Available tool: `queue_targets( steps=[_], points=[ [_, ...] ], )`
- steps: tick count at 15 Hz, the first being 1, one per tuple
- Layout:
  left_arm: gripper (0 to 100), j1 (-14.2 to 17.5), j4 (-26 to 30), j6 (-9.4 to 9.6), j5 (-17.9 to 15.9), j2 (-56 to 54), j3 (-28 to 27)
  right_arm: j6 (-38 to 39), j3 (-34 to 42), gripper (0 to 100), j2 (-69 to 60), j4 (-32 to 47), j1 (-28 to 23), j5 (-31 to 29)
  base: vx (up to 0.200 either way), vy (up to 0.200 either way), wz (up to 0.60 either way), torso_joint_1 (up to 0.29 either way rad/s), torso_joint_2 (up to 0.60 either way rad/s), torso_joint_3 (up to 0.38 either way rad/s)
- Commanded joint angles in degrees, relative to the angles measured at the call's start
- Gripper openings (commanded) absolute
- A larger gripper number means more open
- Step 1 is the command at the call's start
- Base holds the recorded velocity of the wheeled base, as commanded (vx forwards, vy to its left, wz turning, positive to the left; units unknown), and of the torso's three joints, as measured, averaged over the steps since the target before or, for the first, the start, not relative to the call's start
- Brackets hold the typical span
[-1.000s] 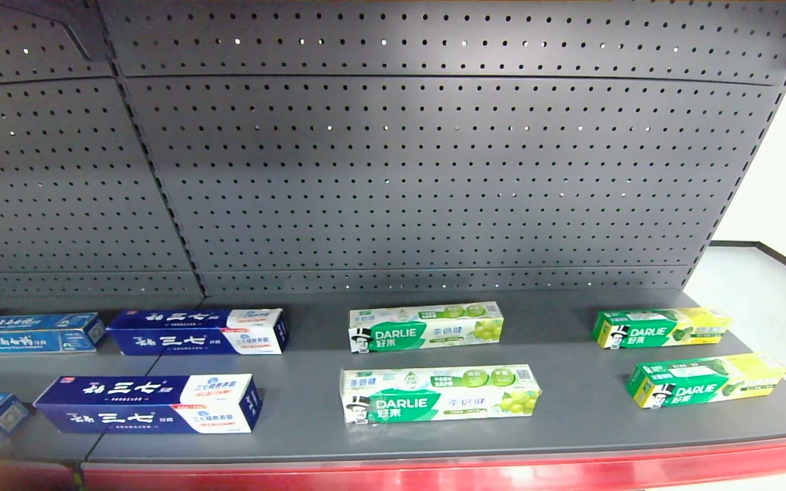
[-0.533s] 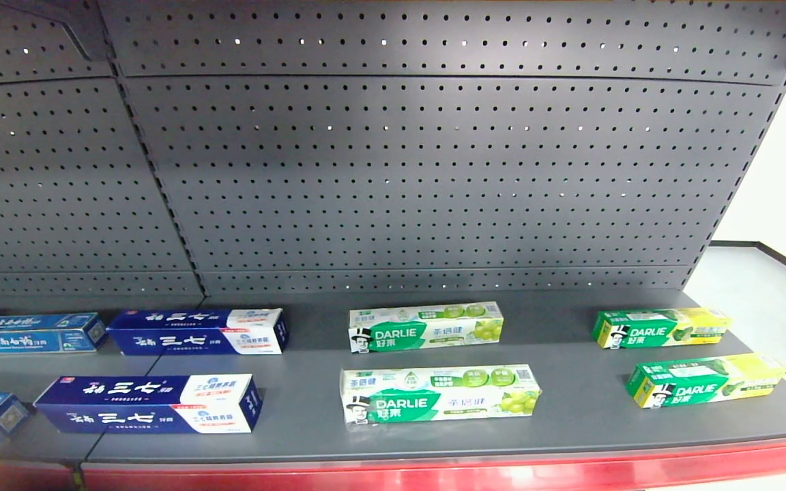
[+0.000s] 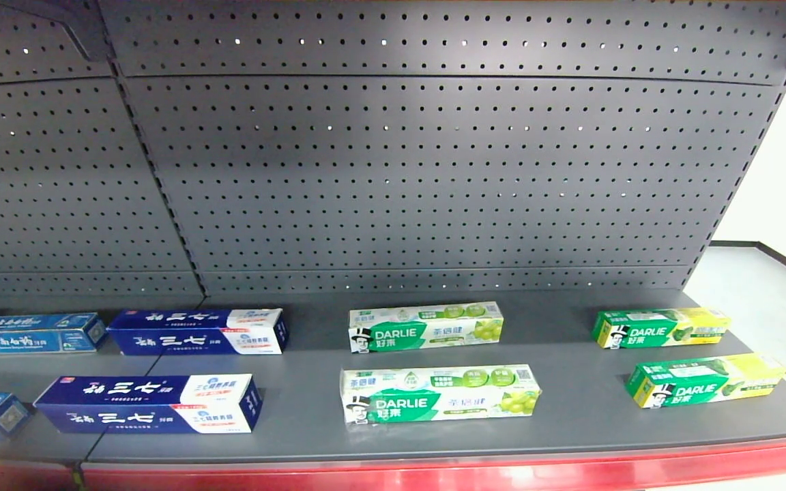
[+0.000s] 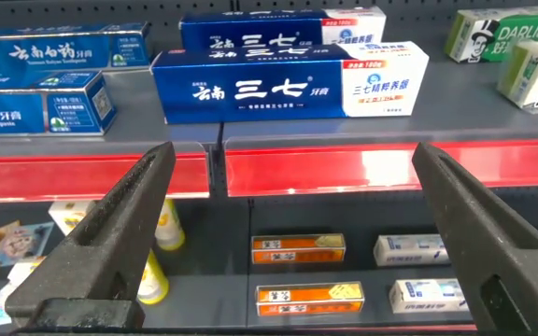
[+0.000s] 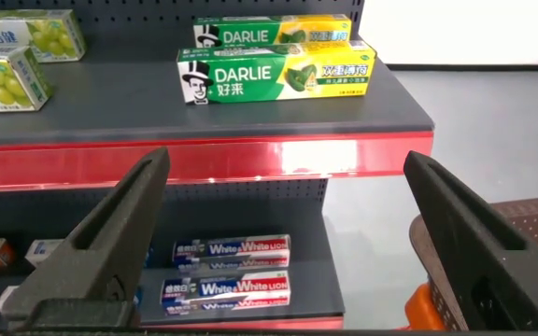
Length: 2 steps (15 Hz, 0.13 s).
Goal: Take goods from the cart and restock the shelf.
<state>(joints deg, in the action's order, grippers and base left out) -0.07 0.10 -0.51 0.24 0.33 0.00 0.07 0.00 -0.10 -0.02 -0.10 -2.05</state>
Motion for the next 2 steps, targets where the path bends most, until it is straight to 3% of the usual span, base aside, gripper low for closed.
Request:
queue_targets(
  steps=[1, 2],
  points=[
    [100, -0.01, -0.01, -0.02, 0.02, 0.02, 0.00, -0.07, 0.00, 100, 0.10, 0.02, 0.01, 0.03, 0.000, 0.000, 0.00, 0.000, 0.00, 0.000],
    [100, -0.01, -0.01, -0.02, 0.02, 0.02, 0.00, 0.01, 0.00, 100, 0.10, 0.02, 0.10, 0.03, 0.000, 0.000, 0.00, 0.000, 0.00, 0.000]
  ],
)
